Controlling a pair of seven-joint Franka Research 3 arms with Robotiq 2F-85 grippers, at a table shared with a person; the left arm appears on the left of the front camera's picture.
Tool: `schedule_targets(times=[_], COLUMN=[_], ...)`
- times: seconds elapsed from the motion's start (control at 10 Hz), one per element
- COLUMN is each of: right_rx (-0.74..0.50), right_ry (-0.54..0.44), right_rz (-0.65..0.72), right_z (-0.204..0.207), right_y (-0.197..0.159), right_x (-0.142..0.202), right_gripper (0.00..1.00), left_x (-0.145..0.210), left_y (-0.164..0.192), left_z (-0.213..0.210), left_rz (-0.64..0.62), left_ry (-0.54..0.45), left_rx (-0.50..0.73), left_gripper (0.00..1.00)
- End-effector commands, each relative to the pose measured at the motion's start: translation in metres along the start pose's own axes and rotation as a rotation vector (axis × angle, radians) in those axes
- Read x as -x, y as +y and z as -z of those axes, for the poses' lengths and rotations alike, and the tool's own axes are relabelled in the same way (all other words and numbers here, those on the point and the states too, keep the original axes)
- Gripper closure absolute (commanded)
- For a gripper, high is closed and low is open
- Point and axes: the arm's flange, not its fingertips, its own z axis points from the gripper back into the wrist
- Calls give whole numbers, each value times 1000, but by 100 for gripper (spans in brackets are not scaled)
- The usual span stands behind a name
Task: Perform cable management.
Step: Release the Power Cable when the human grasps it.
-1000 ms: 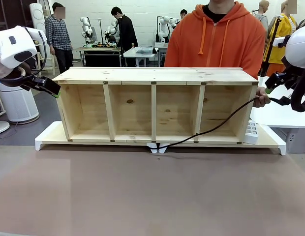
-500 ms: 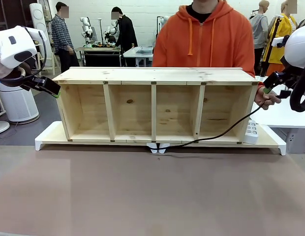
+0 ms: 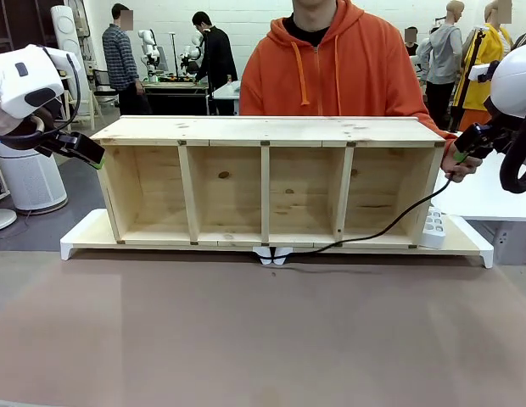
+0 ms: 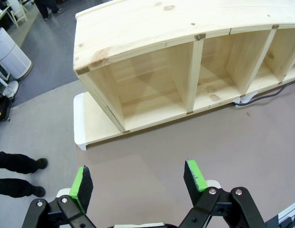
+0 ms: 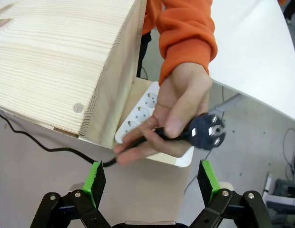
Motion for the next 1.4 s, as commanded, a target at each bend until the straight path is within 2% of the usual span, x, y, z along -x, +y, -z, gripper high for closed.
schedule_targets(times=[0.0, 1.3], right_rx=[0, 0], right_ry=[0, 0], right_rz=[4, 4], right_z=[0, 0], right_y=[-2, -2], right_x=[1, 1], right_gripper=[0, 0], left_x=[-1, -1], left_y=[0, 0], left_z=[0, 0], left_rz=[0, 0], left_ry=[-4, -4], left_rx=[-2, -2], left_gripper=[0, 0])
